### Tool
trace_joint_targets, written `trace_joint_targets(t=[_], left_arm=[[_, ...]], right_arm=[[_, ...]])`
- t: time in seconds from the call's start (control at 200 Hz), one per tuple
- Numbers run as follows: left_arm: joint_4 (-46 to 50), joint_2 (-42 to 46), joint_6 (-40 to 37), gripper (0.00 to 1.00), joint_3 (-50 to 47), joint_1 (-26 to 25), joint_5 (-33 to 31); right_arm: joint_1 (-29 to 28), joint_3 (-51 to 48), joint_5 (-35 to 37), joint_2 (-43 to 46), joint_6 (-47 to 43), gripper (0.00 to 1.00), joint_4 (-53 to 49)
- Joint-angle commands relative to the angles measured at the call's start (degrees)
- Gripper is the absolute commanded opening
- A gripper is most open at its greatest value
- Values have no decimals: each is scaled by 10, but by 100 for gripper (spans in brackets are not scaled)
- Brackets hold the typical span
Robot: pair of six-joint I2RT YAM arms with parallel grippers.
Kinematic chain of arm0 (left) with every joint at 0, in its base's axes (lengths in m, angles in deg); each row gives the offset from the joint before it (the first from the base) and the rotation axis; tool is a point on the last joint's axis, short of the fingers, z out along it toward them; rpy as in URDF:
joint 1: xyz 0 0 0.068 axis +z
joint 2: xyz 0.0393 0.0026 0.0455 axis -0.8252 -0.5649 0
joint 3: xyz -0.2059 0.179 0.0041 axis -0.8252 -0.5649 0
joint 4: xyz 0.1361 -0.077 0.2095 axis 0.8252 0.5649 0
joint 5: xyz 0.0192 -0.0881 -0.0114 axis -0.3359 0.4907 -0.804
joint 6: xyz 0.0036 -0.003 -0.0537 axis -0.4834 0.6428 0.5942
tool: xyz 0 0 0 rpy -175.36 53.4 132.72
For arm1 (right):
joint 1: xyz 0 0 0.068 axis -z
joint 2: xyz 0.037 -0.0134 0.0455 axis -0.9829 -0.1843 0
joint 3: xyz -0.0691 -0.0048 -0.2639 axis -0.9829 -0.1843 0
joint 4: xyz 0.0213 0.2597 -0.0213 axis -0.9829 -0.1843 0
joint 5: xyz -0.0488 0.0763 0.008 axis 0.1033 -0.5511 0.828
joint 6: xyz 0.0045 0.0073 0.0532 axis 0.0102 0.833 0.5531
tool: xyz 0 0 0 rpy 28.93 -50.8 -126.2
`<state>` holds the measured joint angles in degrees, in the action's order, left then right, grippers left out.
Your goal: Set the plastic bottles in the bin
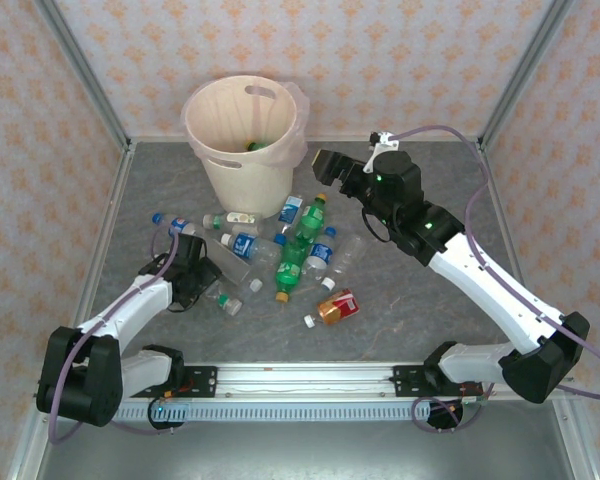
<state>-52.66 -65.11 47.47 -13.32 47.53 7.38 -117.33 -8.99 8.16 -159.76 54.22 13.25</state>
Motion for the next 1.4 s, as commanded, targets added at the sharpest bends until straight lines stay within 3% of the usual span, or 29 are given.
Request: trace_joint_targets(t=[0.0,0.205,0.34,0.631,1.046,1.397], left_arm=[[6,0,-13,77,-17,6,-17],[0,2,-15,76,-22,8,-12],[13,24,-16,63,-10,8,-24],[70,63,-23,63,53,9,-47],[121,66,-47,62,279,9,-60],[48,7,-49,61,473,9,-32]], right_arm=[[-2,-6,7,13,8,100,7],[-2,-7,4,14,12,100,7],[-2,-10,5,17,12,100,4],[-1,-14,8,22,17,100,3],[-1,-26,17,33,21,100,-6],[-2,-28,28,35,22,100,-13]])
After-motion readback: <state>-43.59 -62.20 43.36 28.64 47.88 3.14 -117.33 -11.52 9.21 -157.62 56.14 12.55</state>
